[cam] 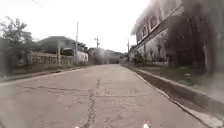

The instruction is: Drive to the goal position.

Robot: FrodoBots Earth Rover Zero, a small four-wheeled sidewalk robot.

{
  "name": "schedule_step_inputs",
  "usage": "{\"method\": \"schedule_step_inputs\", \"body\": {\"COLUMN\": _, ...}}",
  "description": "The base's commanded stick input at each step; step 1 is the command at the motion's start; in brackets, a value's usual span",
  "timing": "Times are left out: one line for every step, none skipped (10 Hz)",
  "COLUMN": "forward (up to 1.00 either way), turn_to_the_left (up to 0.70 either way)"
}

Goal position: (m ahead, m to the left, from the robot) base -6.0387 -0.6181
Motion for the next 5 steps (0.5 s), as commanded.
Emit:
{"method": "schedule_step_inputs", "body": {"forward": 0.85, "turn_to_the_left": 0.03}}
{"method": "schedule_step_inputs", "body": {"forward": 0.85, "turn_to_the_left": 0.03}}
{"method": "schedule_step_inputs", "body": {"forward": 0.85, "turn_to_the_left": 0.06}}
{"method": "schedule_step_inputs", "body": {"forward": 0.85, "turn_to_the_left": 0.05}}
{"method": "schedule_step_inputs", "body": {"forward": 0.85, "turn_to_the_left": 0.04}}
